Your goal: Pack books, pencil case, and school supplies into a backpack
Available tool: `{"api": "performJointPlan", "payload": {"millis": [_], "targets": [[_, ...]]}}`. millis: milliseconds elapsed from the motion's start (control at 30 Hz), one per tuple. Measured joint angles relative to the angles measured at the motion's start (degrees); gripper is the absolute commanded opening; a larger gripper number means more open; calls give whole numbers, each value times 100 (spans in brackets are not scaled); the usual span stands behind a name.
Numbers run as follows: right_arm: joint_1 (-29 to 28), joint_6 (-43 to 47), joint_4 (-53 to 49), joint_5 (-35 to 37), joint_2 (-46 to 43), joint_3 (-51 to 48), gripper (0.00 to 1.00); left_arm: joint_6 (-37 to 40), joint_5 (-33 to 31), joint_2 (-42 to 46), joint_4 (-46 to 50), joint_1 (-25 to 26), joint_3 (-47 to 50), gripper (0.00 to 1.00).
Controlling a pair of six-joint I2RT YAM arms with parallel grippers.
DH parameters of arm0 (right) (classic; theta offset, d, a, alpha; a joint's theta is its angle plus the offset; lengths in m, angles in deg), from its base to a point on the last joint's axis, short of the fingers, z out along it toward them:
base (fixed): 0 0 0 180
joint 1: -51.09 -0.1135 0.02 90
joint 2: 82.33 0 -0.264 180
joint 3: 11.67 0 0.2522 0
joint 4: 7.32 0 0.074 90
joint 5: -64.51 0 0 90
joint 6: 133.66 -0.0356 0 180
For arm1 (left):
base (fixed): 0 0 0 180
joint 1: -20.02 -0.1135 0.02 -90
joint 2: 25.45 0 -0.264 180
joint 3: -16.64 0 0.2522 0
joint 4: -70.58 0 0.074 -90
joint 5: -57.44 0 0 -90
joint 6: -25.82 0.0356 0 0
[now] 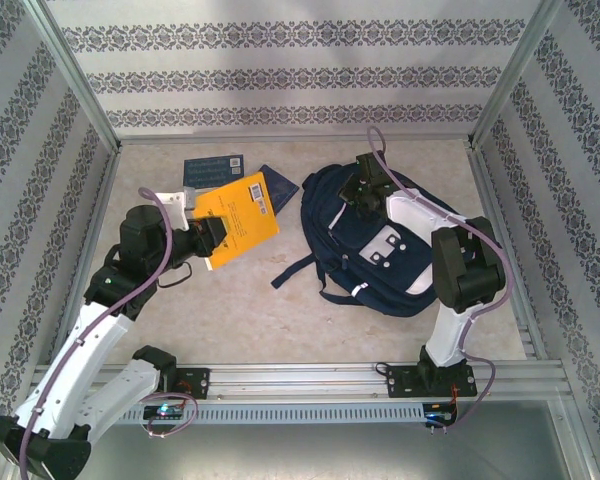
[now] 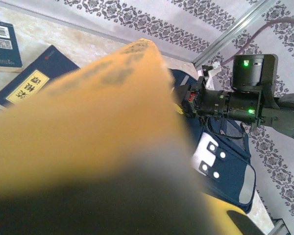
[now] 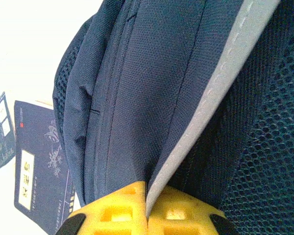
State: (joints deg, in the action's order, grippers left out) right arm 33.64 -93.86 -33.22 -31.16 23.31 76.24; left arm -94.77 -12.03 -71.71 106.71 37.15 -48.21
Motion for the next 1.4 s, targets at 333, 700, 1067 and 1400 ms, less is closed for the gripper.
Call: {"api": "performJointPlan", "payload": {"millis": [333, 700, 1067, 1400], "targets": [[66, 909, -404, -1137, -492, 166, 0, 0, -431, -431, 542, -2, -330, 0], [142, 1464, -752, -3145, -1714, 57, 0, -2, -358, -800, 824, -177, -798, 0], [319, 1589, -791, -5132, -2046, 46, 0, -918, 1220, -1582, 190, -826, -852, 0], [647, 968, -409, -5665, -2337, -68, 0, -1993, 2629, -1843, -885, -870, -682, 0]]}}
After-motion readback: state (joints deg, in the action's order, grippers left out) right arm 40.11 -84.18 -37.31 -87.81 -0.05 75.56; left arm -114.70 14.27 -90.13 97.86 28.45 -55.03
